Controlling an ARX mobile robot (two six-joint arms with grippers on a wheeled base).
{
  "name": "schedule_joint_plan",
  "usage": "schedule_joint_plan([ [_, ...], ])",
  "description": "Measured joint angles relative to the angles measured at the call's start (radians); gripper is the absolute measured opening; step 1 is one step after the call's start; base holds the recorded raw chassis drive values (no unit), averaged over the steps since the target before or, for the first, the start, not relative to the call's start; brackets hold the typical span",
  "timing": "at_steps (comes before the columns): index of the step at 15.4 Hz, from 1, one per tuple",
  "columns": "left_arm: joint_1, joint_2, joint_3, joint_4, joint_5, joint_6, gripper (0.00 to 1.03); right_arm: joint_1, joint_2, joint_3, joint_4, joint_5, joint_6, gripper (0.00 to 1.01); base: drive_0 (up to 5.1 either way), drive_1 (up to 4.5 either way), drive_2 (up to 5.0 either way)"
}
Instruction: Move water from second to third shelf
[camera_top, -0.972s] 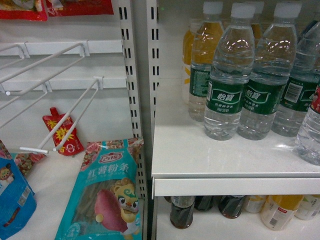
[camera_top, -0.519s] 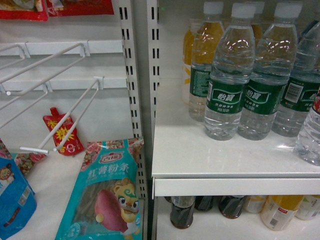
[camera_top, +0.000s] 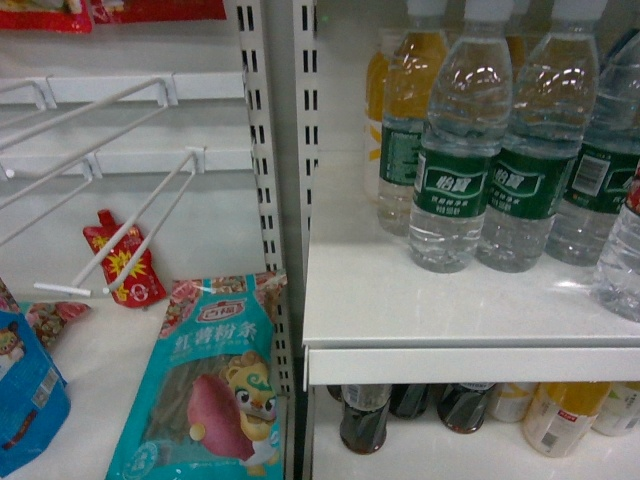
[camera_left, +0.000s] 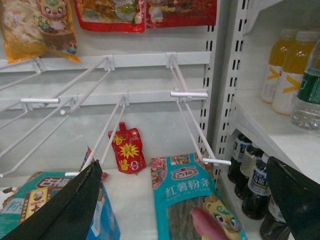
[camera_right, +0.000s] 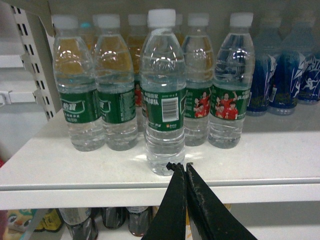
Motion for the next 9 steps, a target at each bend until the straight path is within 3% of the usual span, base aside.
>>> schedule_joint_plan([
  [9,0.0,0.0,0.0,-0.002,0.001,0.0,0.98,0.0,0.0,0.0,-0.005,0.0,0.0,0.02,0.0,0.0,0.0],
])
